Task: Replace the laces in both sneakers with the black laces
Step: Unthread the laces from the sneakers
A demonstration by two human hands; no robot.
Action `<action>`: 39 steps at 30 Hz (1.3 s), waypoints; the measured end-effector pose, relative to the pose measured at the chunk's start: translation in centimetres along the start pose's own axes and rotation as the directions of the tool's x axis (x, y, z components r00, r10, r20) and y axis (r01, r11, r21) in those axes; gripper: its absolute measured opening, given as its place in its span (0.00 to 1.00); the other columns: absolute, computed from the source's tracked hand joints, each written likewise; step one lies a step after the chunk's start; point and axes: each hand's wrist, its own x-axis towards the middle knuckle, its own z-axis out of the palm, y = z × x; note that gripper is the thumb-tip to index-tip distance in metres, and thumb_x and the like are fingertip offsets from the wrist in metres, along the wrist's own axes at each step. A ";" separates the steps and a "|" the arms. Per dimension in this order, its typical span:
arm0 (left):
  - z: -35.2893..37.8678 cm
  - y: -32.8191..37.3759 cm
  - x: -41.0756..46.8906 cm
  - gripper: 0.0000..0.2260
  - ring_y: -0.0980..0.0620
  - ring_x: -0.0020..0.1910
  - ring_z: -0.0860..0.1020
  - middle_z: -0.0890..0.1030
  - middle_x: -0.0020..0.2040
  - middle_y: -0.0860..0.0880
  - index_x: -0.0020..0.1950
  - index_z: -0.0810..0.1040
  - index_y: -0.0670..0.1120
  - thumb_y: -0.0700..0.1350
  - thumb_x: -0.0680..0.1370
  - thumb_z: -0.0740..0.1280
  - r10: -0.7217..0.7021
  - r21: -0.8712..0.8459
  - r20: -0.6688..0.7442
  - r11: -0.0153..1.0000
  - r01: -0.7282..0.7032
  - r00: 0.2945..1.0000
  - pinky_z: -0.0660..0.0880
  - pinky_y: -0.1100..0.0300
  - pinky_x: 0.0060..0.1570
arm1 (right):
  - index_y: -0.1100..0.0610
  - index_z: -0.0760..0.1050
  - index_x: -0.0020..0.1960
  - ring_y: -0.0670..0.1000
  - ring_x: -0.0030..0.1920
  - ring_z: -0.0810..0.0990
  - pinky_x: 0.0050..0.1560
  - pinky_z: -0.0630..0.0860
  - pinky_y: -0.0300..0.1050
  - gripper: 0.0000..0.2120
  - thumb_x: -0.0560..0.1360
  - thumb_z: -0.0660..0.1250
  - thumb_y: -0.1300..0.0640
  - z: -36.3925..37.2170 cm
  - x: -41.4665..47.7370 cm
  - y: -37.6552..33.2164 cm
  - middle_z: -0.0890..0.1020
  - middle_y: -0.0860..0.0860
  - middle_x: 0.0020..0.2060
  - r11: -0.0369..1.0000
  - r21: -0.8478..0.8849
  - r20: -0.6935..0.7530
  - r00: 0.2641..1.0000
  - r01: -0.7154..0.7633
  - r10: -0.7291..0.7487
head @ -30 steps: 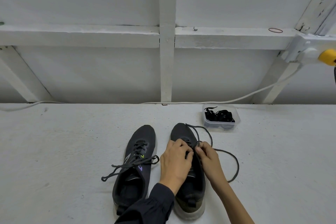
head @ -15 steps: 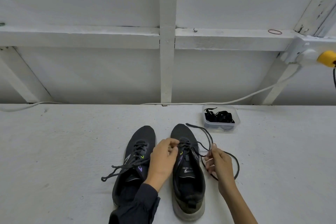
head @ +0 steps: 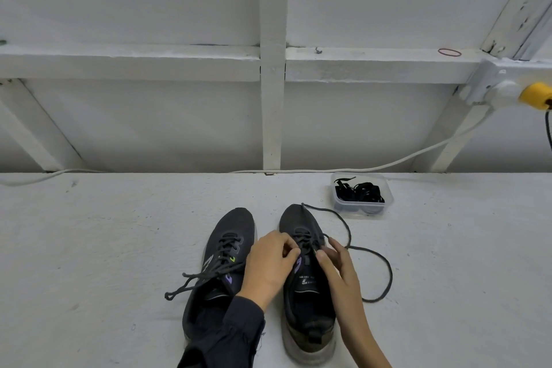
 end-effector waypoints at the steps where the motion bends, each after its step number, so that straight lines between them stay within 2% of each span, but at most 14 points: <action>1: 0.1 0.0 0.1 0.03 0.57 0.45 0.78 0.79 0.45 0.56 0.45 0.78 0.53 0.50 0.78 0.65 0.010 0.013 0.006 1.000 -0.010 1.000 0.75 0.59 0.48 | 0.47 0.73 0.65 0.40 0.57 0.79 0.57 0.74 0.38 0.16 0.78 0.67 0.52 0.0 -0.1 0.1 0.80 0.43 0.58 1.000 -0.005 0.014 1.000 0.006 -0.006; 3: 0.5 0.0 0.2 0.05 0.54 0.43 0.78 0.79 0.44 0.54 0.46 0.75 0.51 0.49 0.80 0.62 0.023 0.023 -0.003 0.999 -0.023 1.000 0.75 0.56 0.47 | 0.48 0.74 0.66 0.39 0.59 0.78 0.58 0.74 0.38 0.17 0.78 0.66 0.51 0.0 -0.3 0.6 0.79 0.43 0.61 0.999 -0.031 0.032 0.999 0.005 -0.004; 5: 0.9 0.0 0.6 0.06 0.49 0.40 0.78 0.79 0.41 0.51 0.49 0.71 0.48 0.48 0.82 0.58 0.009 0.043 -0.031 0.999 -0.007 0.999 0.75 0.52 0.44 | 0.48 0.72 0.68 0.40 0.63 0.75 0.64 0.72 0.41 0.19 0.78 0.66 0.49 0.2 -0.5 0.8 0.78 0.42 0.63 0.999 -0.046 0.039 0.999 -0.001 0.003; 8: 1.4 0.0 0.9 0.03 0.44 0.39 0.78 0.79 0.39 0.48 0.52 0.67 0.46 0.44 0.83 0.55 0.012 0.102 -0.041 0.995 -0.007 0.999 0.75 0.49 0.41 | 0.47 0.70 0.70 0.41 0.64 0.75 0.67 0.71 0.46 0.20 0.78 0.65 0.49 0.2 -0.6 0.8 0.78 0.41 0.63 0.999 -0.033 0.040 0.999 0.020 -0.019; 10: 1.4 -0.1 0.8 0.04 0.47 0.39 0.78 0.80 0.40 0.50 0.52 0.68 0.48 0.47 0.83 0.56 0.005 0.048 -0.064 0.999 -0.002 0.998 0.75 0.50 0.42 | 0.45 0.72 0.67 0.39 0.62 0.76 0.64 0.73 0.42 0.17 0.79 0.65 0.51 0.2 -0.7 0.7 0.79 0.41 0.61 0.999 -0.016 0.027 0.999 0.036 -0.035; 12: 1.3 -0.3 0.5 0.06 0.52 0.40 0.78 0.80 0.41 0.54 0.52 0.71 0.50 0.50 0.82 0.58 -0.031 -0.040 -0.086 0.999 0.028 0.996 0.76 0.52 0.44 | 0.44 0.74 0.63 0.35 0.58 0.77 0.58 0.74 0.34 0.13 0.79 0.65 0.54 0.3 -0.7 0.6 0.80 0.40 0.58 0.999 -0.021 0.021 0.999 0.047 -0.047; 14: 1.3 -0.6 0.1 0.07 0.57 0.40 0.77 0.78 0.41 0.55 0.53 0.73 0.50 0.53 0.81 0.61 -0.063 -0.119 -0.078 0.991 0.054 0.995 0.75 0.58 0.45 | 0.45 0.76 0.61 0.33 0.56 0.77 0.54 0.73 0.28 0.11 0.79 0.65 0.54 0.3 -0.7 0.6 0.80 0.39 0.57 0.998 -0.032 0.021 0.999 0.047 -0.046; 18: 1.8 -1.2 -0.9 0.07 0.60 0.41 0.75 0.77 0.44 0.55 0.51 0.75 0.51 0.53 0.79 0.65 -0.074 -0.220 -0.065 0.974 0.058 0.995 0.71 0.69 0.43 | 0.46 0.76 0.63 0.38 0.62 0.76 0.62 0.71 0.37 0.14 0.78 0.65 0.51 0.4 -0.6 0.9 0.79 0.40 0.60 1.000 -0.015 0.020 1.000 0.009 -0.009; 21: 1.9 -1.4 -0.8 0.05 0.59 0.42 0.74 0.77 0.47 0.55 0.49 0.75 0.49 0.50 0.80 0.64 -0.037 -0.195 -0.054 0.980 0.025 0.998 0.73 0.63 0.47 | 0.49 0.75 0.67 0.41 0.65 0.73 0.66 0.67 0.39 0.17 0.79 0.65 0.52 0.4 -0.5 1.1 0.77 0.42 0.63 1.000 -0.031 0.030 1.000 0.000 0.000; 25: 1.5 -1.0 0.5 0.05 0.55 0.45 0.76 0.78 0.47 0.54 0.48 0.74 0.50 0.49 0.82 0.61 -0.100 -0.268 -0.077 0.960 0.076 0.992 0.74 0.57 0.49 | 0.51 0.73 0.69 0.43 0.67 0.72 0.67 0.66 0.39 0.19 0.79 0.65 0.52 0.2 -0.3 1.1 0.76 0.44 0.65 0.998 -0.062 0.050 0.999 -0.004 0.007; 31: 2.3 -0.8 0.7 0.06 0.51 0.44 0.79 0.82 0.45 0.51 0.46 0.78 0.48 0.50 0.79 0.66 -0.215 -0.510 -0.068 0.847 0.151 0.974 0.75 0.60 0.47 | 0.51 0.73 0.69 0.42 0.66 0.72 0.64 0.65 0.36 0.18 0.79 0.65 0.53 0.3 -0.4 0.9 0.76 0.44 0.65 0.998 -0.067 0.047 0.999 -0.007 0.011; 34: 2.7 -1.1 0.1 0.08 0.54 0.40 0.77 0.81 0.42 0.52 0.44 0.78 0.49 0.53 0.77 0.69 -0.208 -0.520 -0.028 0.838 0.163 0.978 0.75 0.61 0.45 | 0.51 0.72 0.69 0.42 0.67 0.71 0.65 0.64 0.36 0.18 0.79 0.65 0.54 0.4 -0.4 0.9 0.75 0.44 0.66 0.998 -0.060 0.050 0.999 -0.009 0.012; 37: 2.6 -1.4 -0.1 0.06 0.57 0.37 0.75 0.80 0.40 0.53 0.42 0.77 0.50 0.48 0.78 0.68 -0.184 -0.483 -0.024 0.863 0.150 0.983 0.72 0.62 0.43 | 0.51 0.72 0.70 0.43 0.69 0.69 0.70 0.63 0.40 0.19 0.79 0.64 0.54 0.4 -0.3 0.9 0.73 0.45 0.68 0.997 -0.076 0.061 0.998 -0.011 0.016; 39: 1.7 -1.3 0.4 0.06 0.58 0.37 0.74 0.80 0.38 0.53 0.42 0.78 0.48 0.46 0.79 0.67 -0.212 -0.525 -0.070 0.839 0.145 0.975 0.71 0.65 0.41 | 0.51 0.71 0.71 0.43 0.71 0.68 0.73 0.62 0.43 0.20 0.79 0.64 0.53 0.4 -0.3 1.0 0.72 0.44 0.70 0.995 -0.097 0.067 0.998 -0.011 0.018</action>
